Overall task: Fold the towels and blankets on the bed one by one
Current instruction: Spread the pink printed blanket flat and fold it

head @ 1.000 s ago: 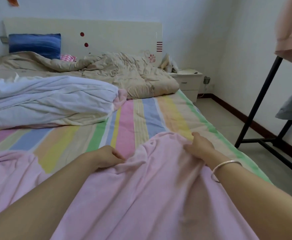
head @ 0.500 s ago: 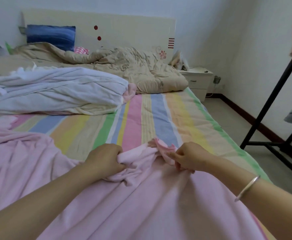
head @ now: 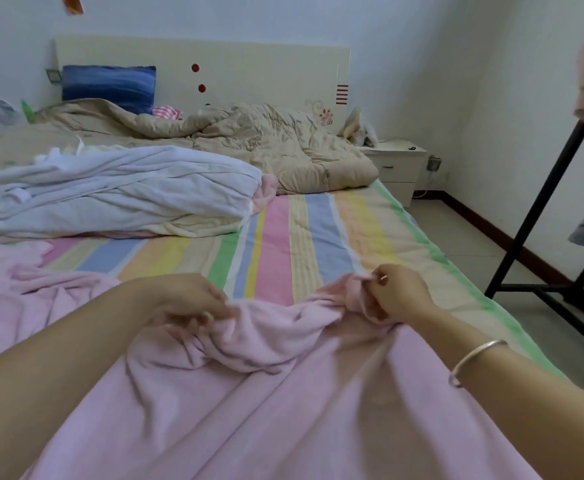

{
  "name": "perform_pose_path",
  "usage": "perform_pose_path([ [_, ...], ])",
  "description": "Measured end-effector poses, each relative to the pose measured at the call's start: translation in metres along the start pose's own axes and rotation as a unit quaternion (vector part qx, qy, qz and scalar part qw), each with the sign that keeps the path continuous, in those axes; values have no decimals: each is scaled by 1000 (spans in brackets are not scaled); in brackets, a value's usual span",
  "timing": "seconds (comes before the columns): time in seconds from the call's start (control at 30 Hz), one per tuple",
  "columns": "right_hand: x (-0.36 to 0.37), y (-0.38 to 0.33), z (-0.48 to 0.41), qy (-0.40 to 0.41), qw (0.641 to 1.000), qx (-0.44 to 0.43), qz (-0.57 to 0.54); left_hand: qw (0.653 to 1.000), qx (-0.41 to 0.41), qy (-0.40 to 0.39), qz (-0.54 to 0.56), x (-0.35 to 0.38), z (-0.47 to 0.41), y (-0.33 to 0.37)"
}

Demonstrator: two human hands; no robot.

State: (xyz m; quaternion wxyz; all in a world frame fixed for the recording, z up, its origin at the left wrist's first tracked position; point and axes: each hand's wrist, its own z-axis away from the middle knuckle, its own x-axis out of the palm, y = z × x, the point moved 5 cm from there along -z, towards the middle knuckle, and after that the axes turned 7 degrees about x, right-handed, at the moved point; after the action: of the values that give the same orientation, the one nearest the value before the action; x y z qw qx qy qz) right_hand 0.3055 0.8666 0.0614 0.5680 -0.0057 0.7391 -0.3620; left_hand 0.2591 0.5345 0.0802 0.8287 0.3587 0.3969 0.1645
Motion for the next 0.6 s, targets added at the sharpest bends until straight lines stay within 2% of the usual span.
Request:
perform_pose_path([
  [0.03, -2, 7, -14, -2, 994, 50, -94, 995, -17, 77, 68, -11, -14, 1],
  [0.1, -7, 19, -47, 31, 966, 116, -228, 955, -13, 217, 204, -34, -46, 12],
  [0.13, -12, 20, -62, 59, 959, 123, -250, 926, 1, 267, 268, -44, -64, 19],
  [0.17, -19, 19, -72, 87, 956, 122, -252, 901, 27, 328, 282, -54, -77, 26],
  [0.2, -26, 12, -82, 117, 956, 114, -245, 893, 51, 381, 234, -67, -92, 35],
  [0.23, -31, 6, -85, 136, 957, 101, -235, 890, 63, 427, 143, -73, -97, 43],
  [0.3, -28, -2, -109, 147, 962, 74, -218, 862, 121, 492, -30, -79, -111, 63],
  [0.37, -13, -7, -133, 123, 973, 54, -186, 842, 223, 468, -147, -78, -131, 72],
  [0.43, 13, -10, -156, 80, 989, 42, -113, 843, 261, 390, -263, -71, -160, 57],
  [0.5, 45, -7, -174, 43, 996, 42, -63, 846, 231, 323, -356, -62, -195, 27],
  [0.6, 95, 1, -183, -3, 1000, 17, 26, 831, 118, 256, -480, -39, -236, -19],
])
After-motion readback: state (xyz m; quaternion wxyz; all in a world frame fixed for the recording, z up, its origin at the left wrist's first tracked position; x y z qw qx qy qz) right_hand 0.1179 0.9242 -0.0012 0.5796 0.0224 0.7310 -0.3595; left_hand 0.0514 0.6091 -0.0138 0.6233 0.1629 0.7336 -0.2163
